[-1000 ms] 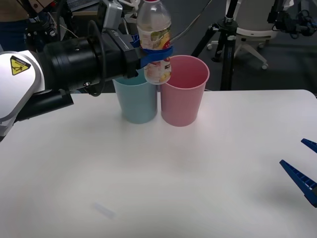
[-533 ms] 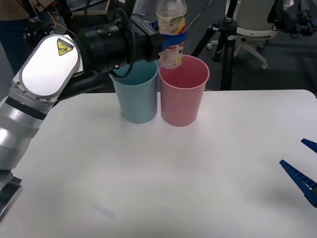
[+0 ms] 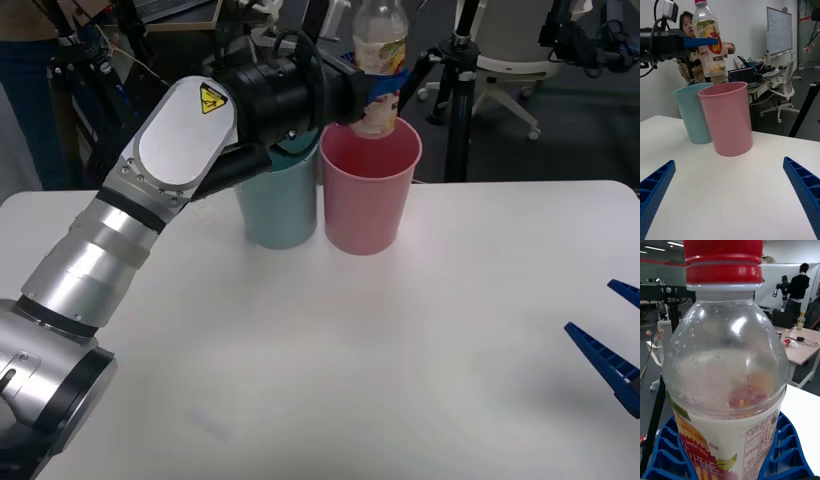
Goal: Grasp the object on the table and drop it into the matching bin: aluminum can to the light blue bin, PET bottle to the pink bin.
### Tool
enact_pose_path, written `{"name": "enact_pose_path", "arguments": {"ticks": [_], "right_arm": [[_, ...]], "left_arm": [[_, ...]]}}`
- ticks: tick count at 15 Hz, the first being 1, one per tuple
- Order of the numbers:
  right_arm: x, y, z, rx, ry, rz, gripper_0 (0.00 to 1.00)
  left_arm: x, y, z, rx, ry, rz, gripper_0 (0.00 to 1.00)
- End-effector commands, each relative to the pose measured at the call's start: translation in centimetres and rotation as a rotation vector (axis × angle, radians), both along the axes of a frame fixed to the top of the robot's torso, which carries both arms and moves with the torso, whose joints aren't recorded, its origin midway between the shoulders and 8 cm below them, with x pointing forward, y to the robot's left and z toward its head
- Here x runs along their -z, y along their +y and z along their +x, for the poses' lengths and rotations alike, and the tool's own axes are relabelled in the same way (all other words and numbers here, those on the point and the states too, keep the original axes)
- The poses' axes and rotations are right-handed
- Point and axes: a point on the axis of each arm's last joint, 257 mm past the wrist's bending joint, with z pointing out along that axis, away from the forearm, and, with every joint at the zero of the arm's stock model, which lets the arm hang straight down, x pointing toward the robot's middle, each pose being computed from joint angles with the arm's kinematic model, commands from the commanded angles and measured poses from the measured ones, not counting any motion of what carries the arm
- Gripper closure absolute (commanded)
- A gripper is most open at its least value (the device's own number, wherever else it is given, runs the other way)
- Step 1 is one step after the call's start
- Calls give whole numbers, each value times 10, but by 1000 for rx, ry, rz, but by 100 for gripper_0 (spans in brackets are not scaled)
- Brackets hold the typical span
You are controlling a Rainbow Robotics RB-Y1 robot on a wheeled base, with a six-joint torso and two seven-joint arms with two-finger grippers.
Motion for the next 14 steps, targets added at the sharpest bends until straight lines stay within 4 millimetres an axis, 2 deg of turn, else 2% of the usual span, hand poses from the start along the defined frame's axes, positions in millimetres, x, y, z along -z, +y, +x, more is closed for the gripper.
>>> {"name": "enact_pose_path", "arguments": {"ticks": [1,6,9,10,12,14], "right_arm": [[0,0,0,0,0,0,0],[0,0,0,0,0,0,0],[0,0,0,0,0,0,0],[0,0,0,0,0,0,0],[0,0,0,0,0,0,0],[0,0,0,0,0,0,0]], "left_arm": [[10,-9,5,-16,15,-6,99],[21,-23,-1,-4,23,15,100],[19,-24,-2,-2,30,-2,97],[16,-24,-1,-6,29,-12,60],[16,-23,0,-8,26,-13,0],[16,-24,-1,-7,28,-16,0]]}}
